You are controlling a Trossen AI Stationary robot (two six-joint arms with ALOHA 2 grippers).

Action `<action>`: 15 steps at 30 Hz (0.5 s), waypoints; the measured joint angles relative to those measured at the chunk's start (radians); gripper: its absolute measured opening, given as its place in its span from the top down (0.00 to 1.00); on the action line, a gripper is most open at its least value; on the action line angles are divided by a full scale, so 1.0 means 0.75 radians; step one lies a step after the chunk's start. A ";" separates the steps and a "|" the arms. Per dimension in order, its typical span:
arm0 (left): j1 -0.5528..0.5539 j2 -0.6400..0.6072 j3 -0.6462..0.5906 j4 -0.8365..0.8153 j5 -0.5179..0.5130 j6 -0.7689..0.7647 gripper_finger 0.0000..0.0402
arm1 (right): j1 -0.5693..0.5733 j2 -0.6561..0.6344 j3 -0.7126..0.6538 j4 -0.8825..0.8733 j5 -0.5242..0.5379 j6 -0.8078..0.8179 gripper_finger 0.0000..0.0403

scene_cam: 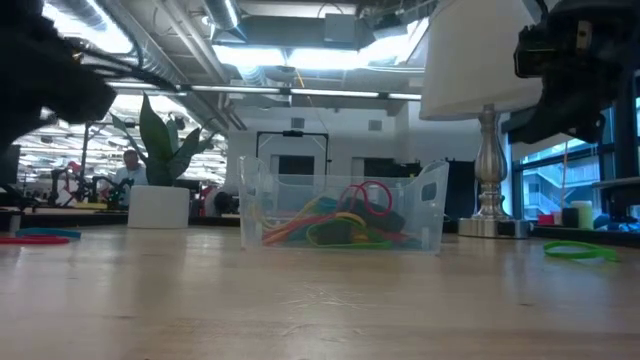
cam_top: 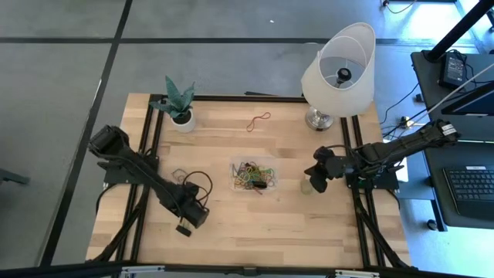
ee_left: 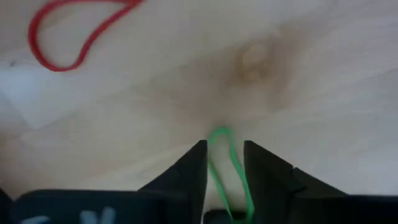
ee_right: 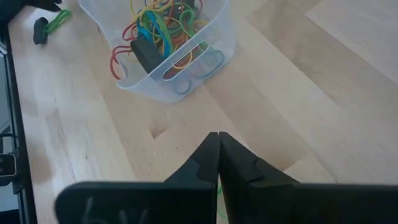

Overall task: Pick and place rubber bands into bin
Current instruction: Put the green rubber band into the transparent bin

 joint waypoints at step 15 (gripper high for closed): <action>-0.043 0.169 0.057 0.011 0.086 -0.063 0.88 | 0.000 0.000 0.001 0.011 0.000 0.018 0.97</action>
